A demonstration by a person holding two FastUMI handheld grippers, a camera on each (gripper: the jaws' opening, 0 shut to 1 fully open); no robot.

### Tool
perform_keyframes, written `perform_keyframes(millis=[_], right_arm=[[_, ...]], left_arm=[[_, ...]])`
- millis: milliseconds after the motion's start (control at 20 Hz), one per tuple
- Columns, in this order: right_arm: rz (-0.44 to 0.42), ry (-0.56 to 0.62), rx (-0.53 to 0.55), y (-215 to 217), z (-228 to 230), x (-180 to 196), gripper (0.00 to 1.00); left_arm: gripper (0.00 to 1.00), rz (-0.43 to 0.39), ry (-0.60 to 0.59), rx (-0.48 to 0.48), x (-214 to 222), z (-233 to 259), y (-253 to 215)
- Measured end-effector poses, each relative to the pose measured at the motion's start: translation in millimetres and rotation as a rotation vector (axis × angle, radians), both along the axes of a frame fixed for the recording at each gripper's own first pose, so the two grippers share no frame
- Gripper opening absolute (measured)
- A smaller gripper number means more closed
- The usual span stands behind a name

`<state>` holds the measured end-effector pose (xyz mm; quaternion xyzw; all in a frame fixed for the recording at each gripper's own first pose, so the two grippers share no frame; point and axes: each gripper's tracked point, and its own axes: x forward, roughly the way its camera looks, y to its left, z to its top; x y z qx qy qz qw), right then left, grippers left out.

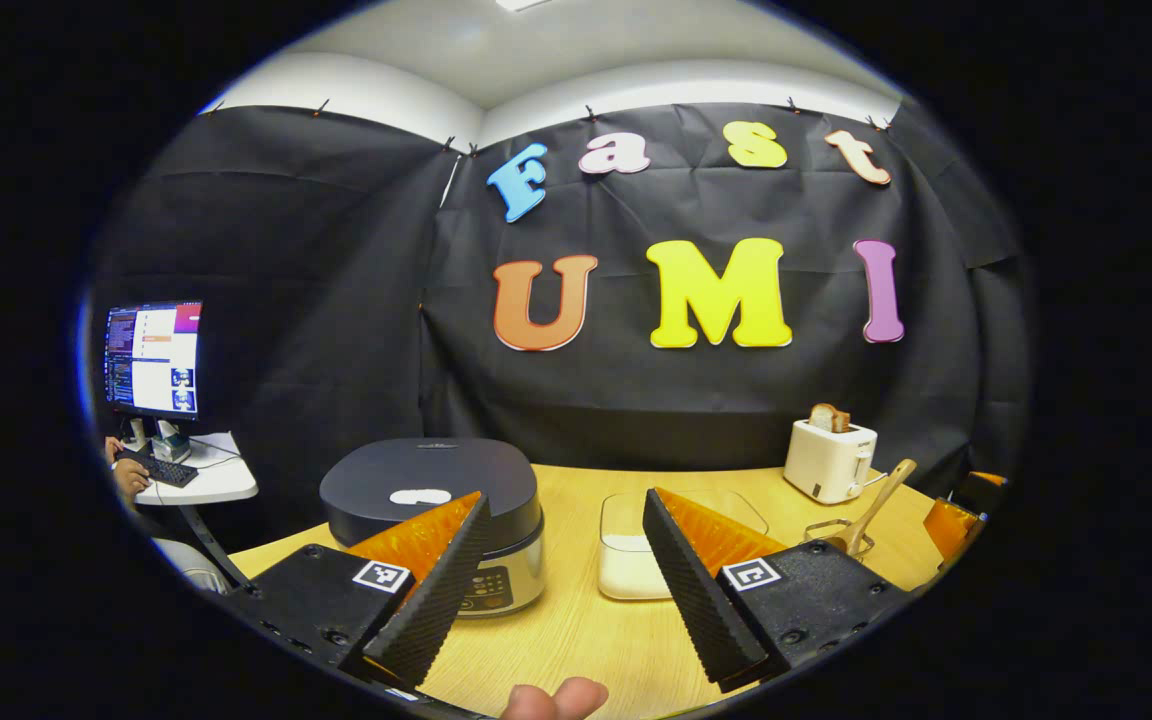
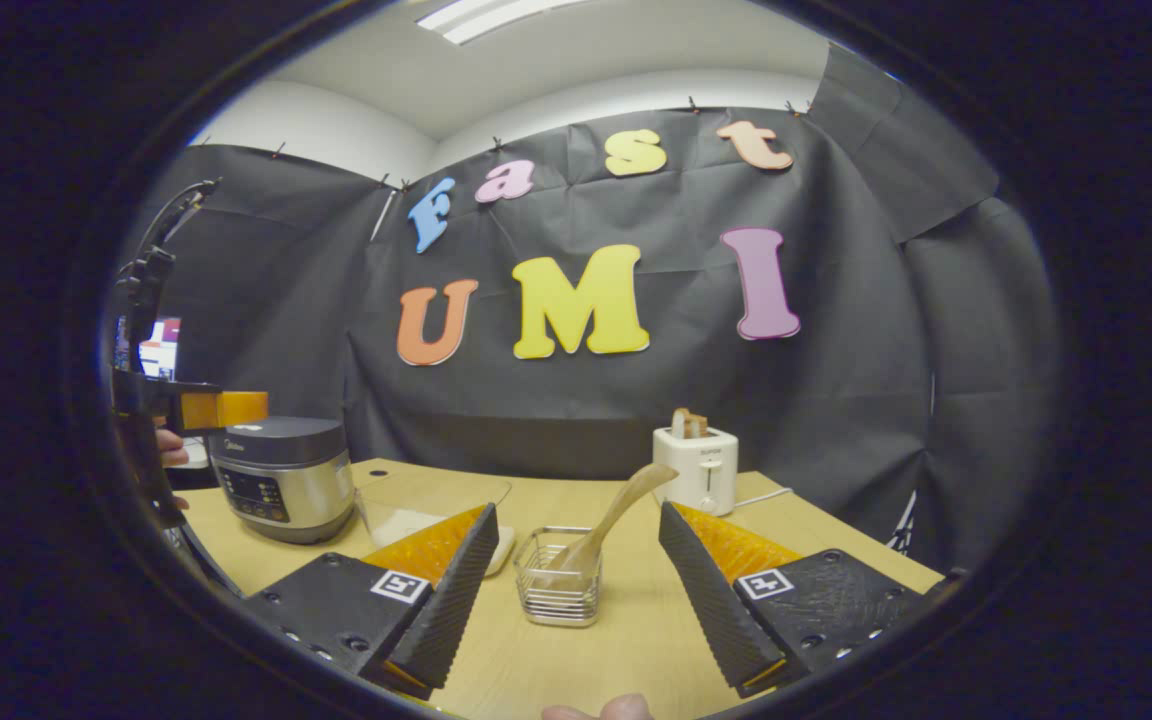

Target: Close the left gripper, press the button to open the rice cooker; take a wooden spoon from the chopstick holder with the right hand, scoop a spoonful of rice and pour it into the rice cooker, then put the wooden spoon back into the chopstick holder.

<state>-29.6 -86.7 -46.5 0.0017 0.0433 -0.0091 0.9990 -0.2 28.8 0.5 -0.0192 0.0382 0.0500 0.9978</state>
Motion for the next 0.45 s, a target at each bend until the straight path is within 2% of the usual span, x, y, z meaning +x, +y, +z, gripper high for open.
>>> perform_keyframes(millis=[50,100,250,300,350,450], right_arm=[[-0.023,-0.012,-0.011,-4,7,-1,0.96],[-0.035,-0.022,-0.011,-6,14,-3,0.92],[-0.047,-0.059,0.016,-7,31,-8,0.92],[-0.044,-0.069,0.019,-5,36,-9,0.96],[-0.036,-0.073,0.019,-1,38,-8,0.92],[-0.038,-0.07,0.021,4,38,-6,0.92]], left_arm=[[0.97,-0.015,-0.014,0.02,-3,2,-6],[0.97,-0.026,-0.028,0.032,-6,3,-12],[0.97,-0.073,-0.059,0.049,-16,4,-28],[0.96,-0.074,-0.068,0.047,-18,5,-28],[0.96,-0.074,-0.075,0.041,-22,4,-28],[0.97,-0.087,-0.089,0.031,-27,4,-28]])
